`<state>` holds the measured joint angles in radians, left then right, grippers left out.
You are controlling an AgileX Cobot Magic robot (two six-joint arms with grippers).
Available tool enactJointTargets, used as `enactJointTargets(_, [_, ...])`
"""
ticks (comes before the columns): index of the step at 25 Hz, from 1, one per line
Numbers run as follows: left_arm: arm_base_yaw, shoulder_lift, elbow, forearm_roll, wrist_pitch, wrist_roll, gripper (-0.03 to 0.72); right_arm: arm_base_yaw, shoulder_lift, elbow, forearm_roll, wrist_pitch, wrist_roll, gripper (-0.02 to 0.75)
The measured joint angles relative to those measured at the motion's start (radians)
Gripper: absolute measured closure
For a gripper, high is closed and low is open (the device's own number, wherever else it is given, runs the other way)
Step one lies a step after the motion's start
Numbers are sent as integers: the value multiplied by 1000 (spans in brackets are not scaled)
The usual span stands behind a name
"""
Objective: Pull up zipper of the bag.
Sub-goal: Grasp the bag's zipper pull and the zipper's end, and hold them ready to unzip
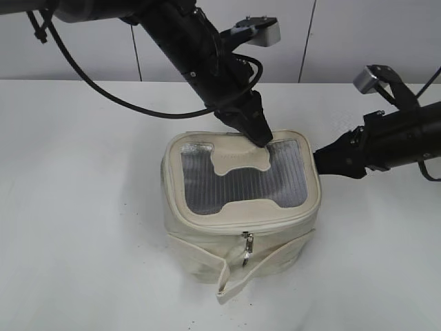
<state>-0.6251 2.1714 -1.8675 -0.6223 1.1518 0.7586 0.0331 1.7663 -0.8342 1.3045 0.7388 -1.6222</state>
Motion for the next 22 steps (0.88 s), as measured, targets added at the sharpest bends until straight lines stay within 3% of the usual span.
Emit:
enactJointTargets(5, [0,0,0,-1,0,0,646,0,21,-21,15,1,-16,671])
enactJointTargets(7, [0,0,0,-1,0,0,646,0,21,-21,1,1,5,731])
enactJointTargets(14, [0,0,0,0,0,1,646,0,-1,-21,-201,-43,225,733])
enactJointTargets(18, [0,0,0,0,0,1,646,0,-14,-21,-268,8,296,724])
enactJointTargets(20, [0,0,0,0,0,1,646,0,-16,-21,-276,37,306,650])
enactJointTargets(22, [0,0,0,0,0,1,646,0,-16,-21,-277,51,312,511])
